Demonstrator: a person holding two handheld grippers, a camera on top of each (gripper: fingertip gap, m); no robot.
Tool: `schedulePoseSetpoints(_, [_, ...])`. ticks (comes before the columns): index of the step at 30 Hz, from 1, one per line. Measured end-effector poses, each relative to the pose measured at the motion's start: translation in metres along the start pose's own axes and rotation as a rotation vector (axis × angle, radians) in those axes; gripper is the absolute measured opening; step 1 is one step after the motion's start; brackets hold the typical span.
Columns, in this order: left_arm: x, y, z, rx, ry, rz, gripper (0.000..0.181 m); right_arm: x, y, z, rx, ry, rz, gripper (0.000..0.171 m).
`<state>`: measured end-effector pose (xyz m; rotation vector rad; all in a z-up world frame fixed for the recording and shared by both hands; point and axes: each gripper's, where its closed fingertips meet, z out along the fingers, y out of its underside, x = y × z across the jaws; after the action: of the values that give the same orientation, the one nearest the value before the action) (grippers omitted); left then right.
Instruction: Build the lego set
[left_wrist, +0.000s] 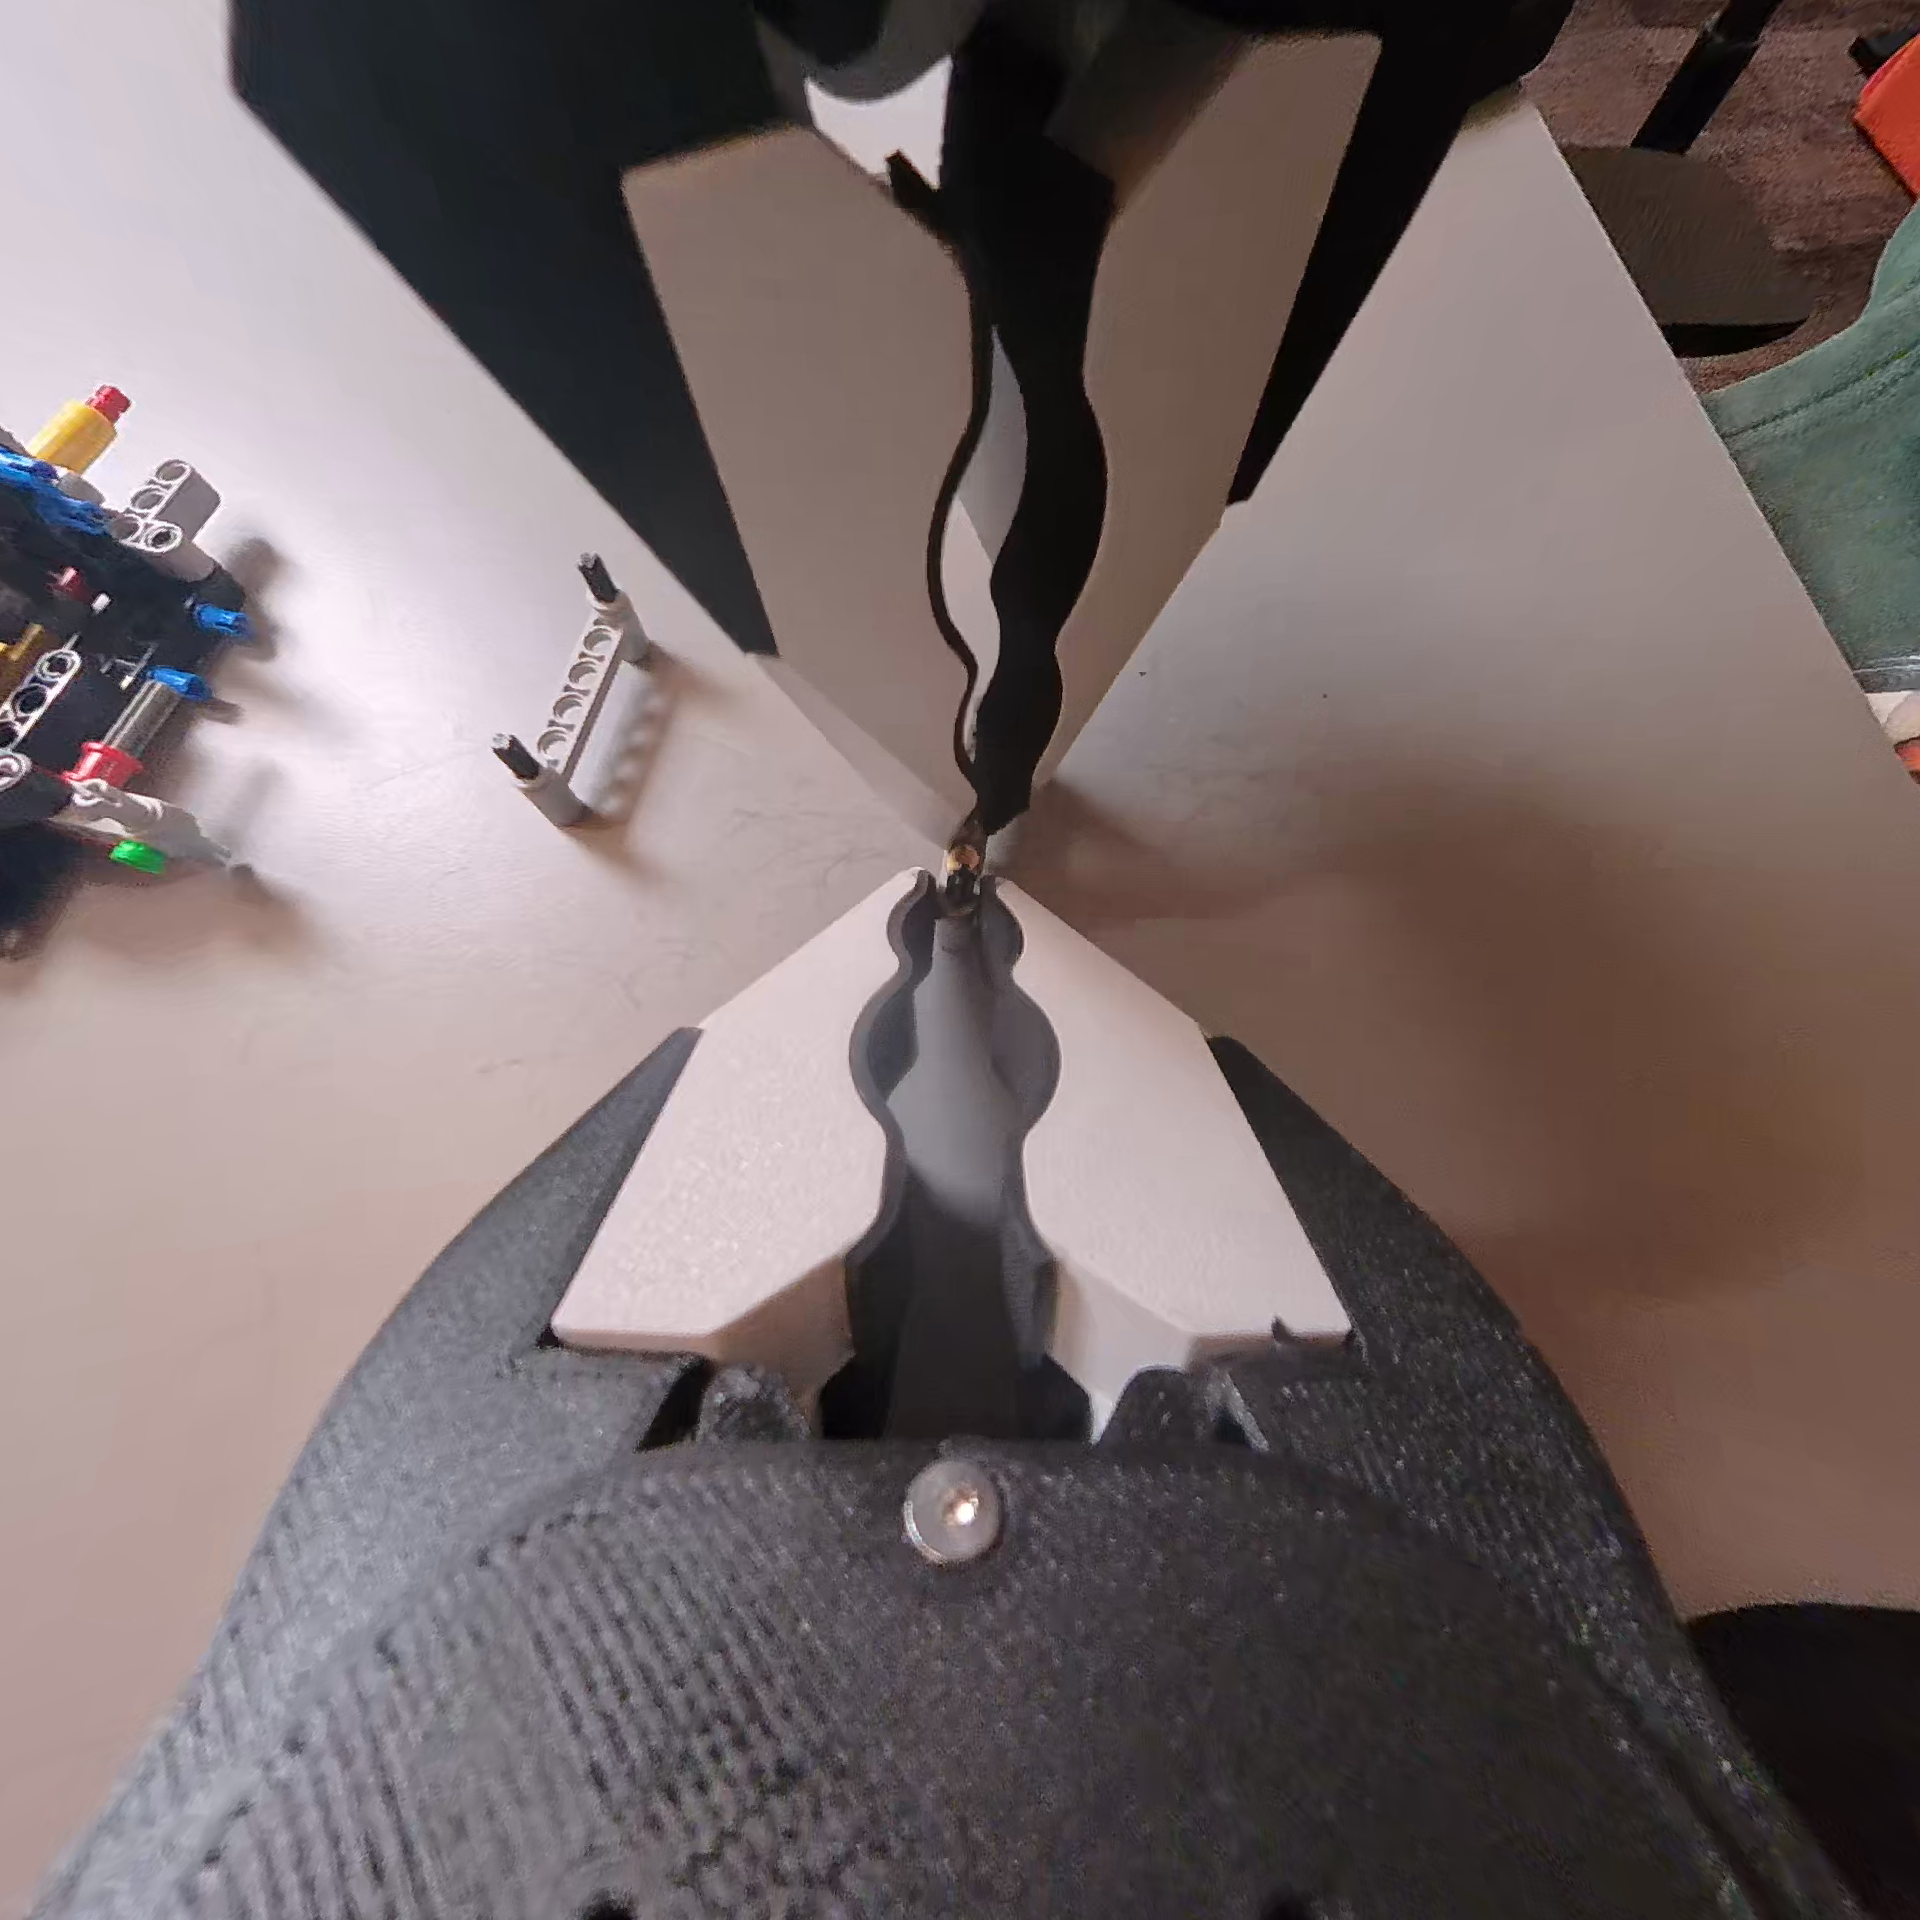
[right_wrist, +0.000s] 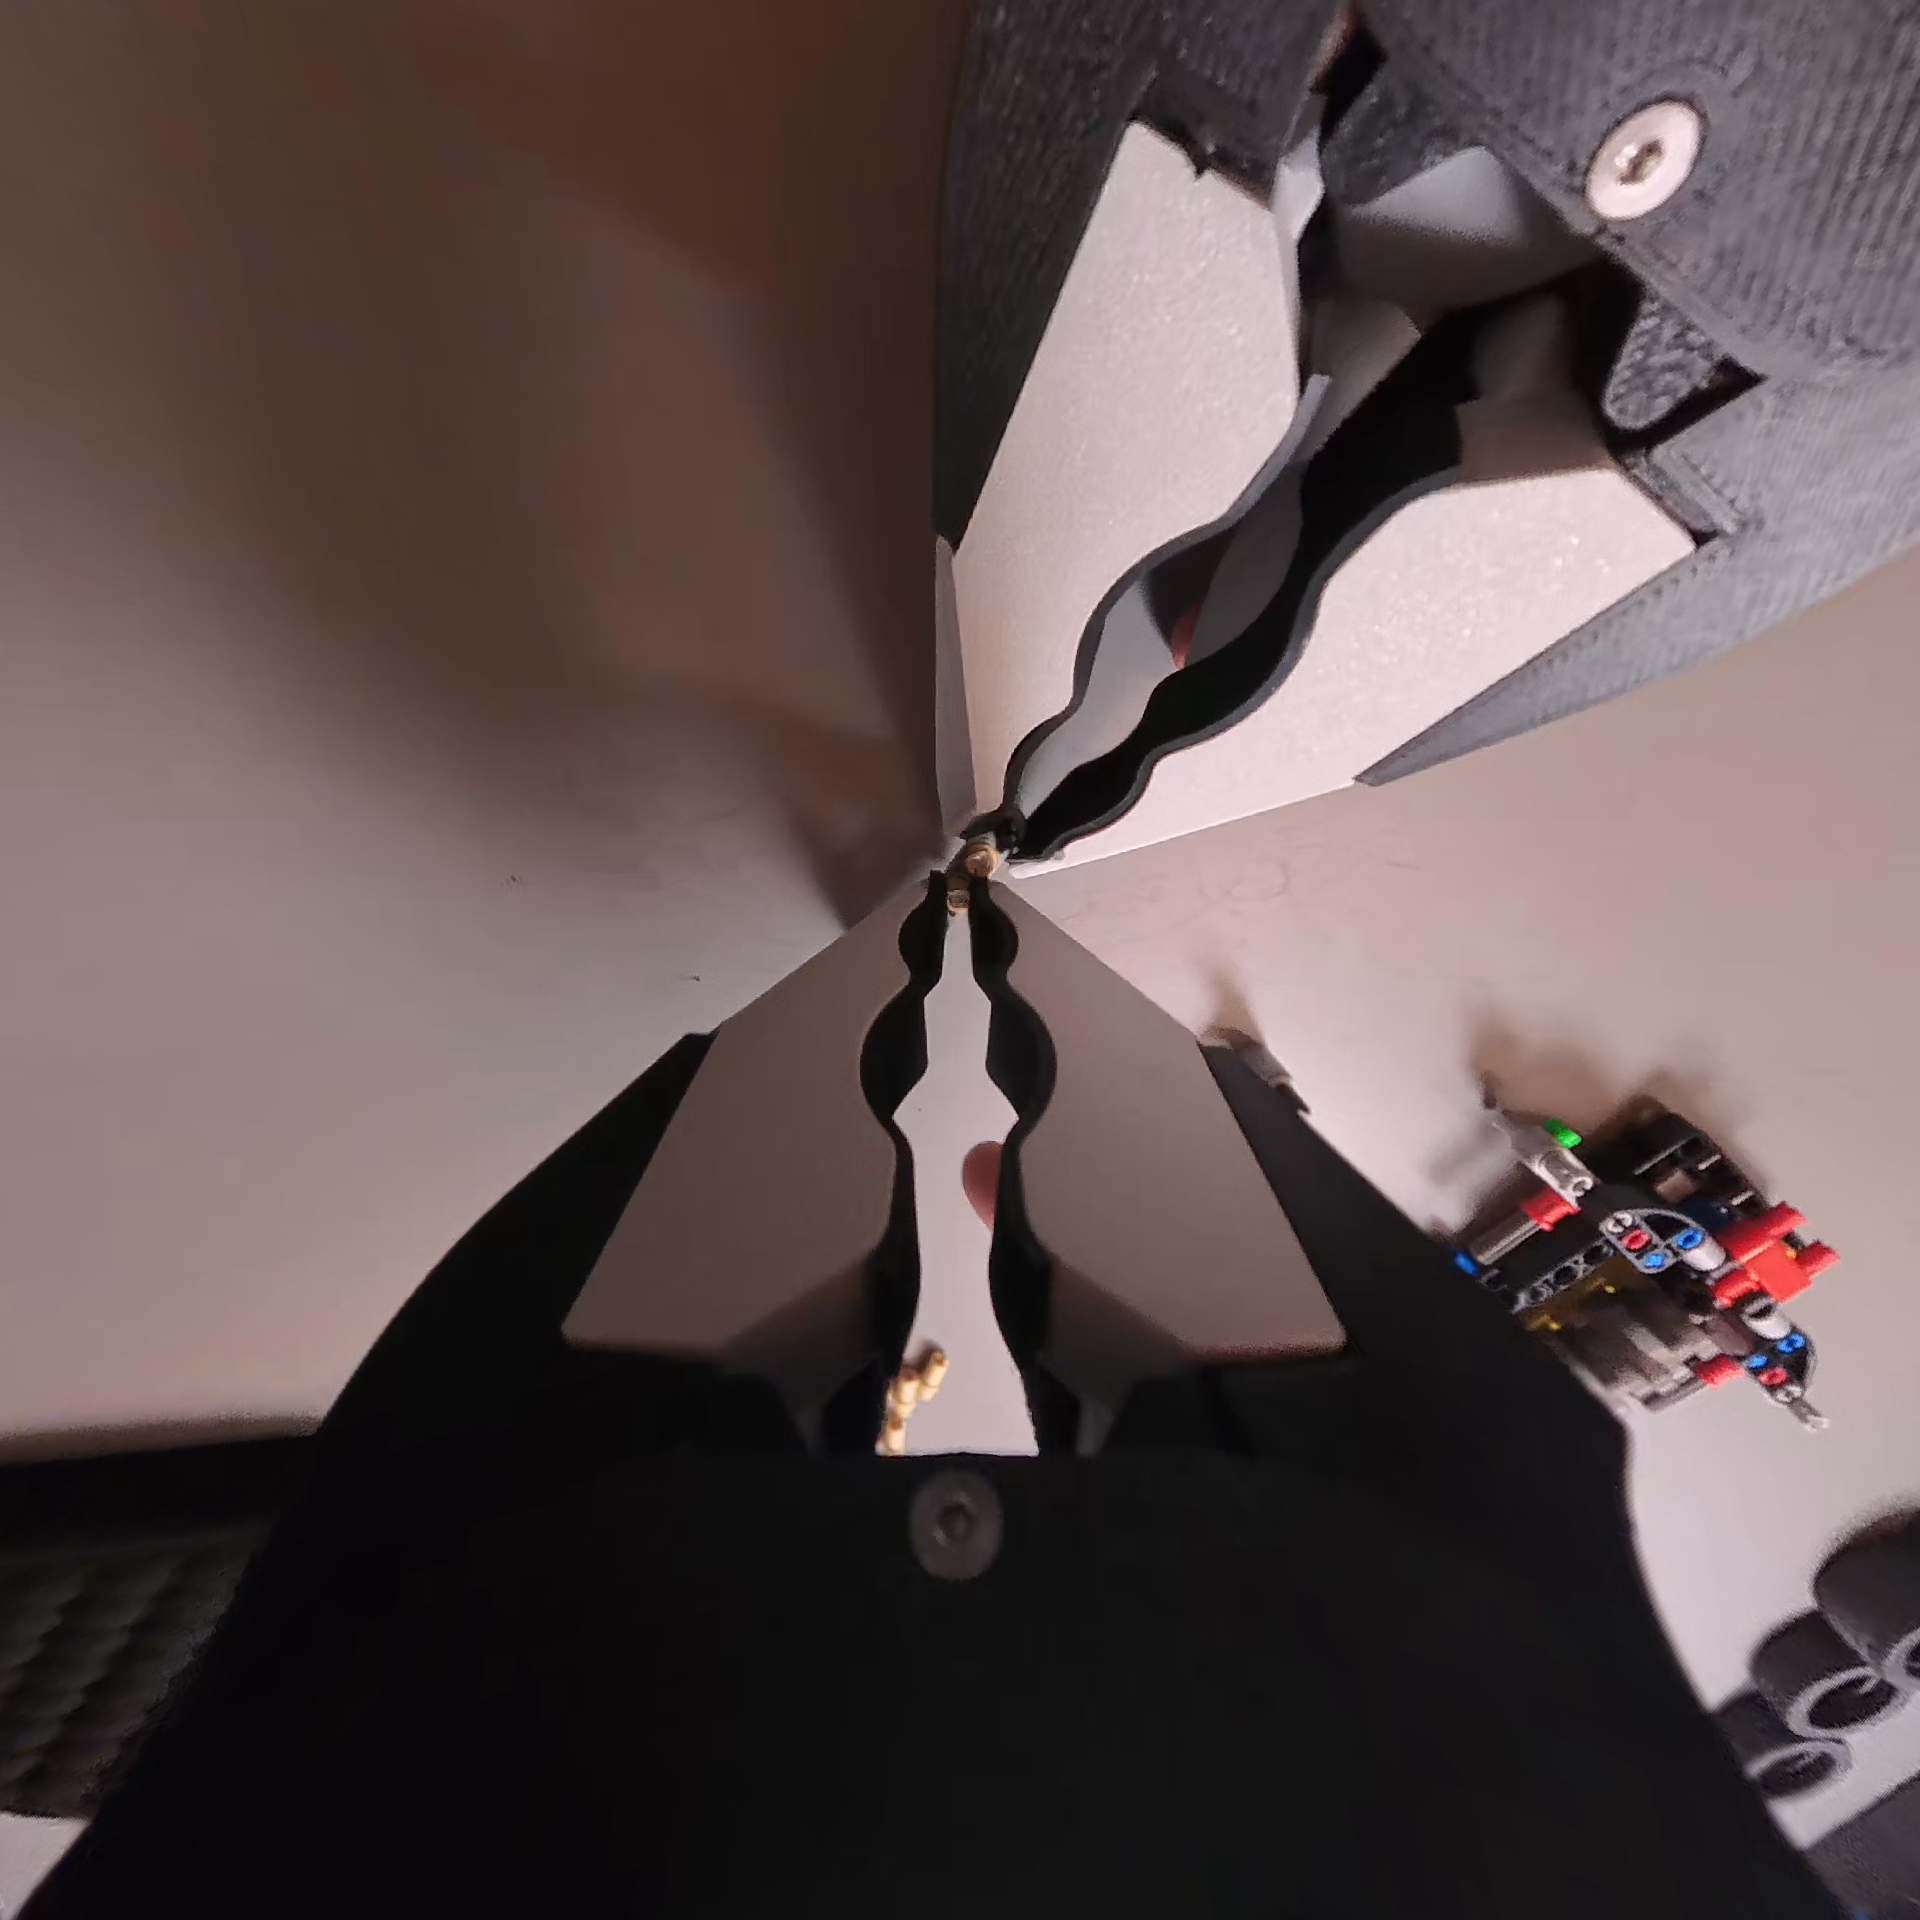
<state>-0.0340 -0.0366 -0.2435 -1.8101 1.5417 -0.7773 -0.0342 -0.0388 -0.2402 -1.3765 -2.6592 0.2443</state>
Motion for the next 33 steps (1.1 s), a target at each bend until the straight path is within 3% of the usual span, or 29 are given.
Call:
schedulePoseSetpoints(3, [0.0,0.0,0.0,0.0,-0.013,-0.002,0.006,0.003,0.0,-0.002,0.034,0.085,0.015,0.004])
schedulePoseSetpoints(5, [-0.001,0.001,-0.001,-0.001,-0.023,-0.009,0.006,0.002,0.002,-0.005,0.039,0.133,0.025,0.026])
schedulePoseSetpoints(7, [-0.001,0.001,-0.001,0.0,-0.027,-0.031,0.006,-0.001,-0.001,-0.011,0.067,0.197,0.018,0.032])
schedulePoseSetpoints(15, [-0.004,0.0,-0.001,-0.001,-0.017,-0.099,0.006,0.005,0.004,0.0,0.037,0.527,-0.093,0.018])
schedulePoseSetpoints(18, [-0.003,0.0,0.0,-0.003,-0.025,-0.095,0.006,0.009,0.004,-0.001,0.016,0.598,-0.128,0.009])
schedulePoseSetpoints(23, [-0.003,0.0,0.0,-0.004,-0.043,-0.072,0.006,0.009,0.003,-0.001,0.018,0.654,-0.156,0.011])
schedulePoseSetpoints(29, [-0.004,0.0,0.0,-0.005,-0.078,-0.024,0.006,-0.001,0.009,-0.034,0.296,0.627,0.134,0.025])
schedulePoseSetpoints(33, [-0.004,-0.001,0.001,-0.006,-0.078,-0.004,0.006,-0.019,0.073,-0.044,0.322,0.451,0.489,0.023])
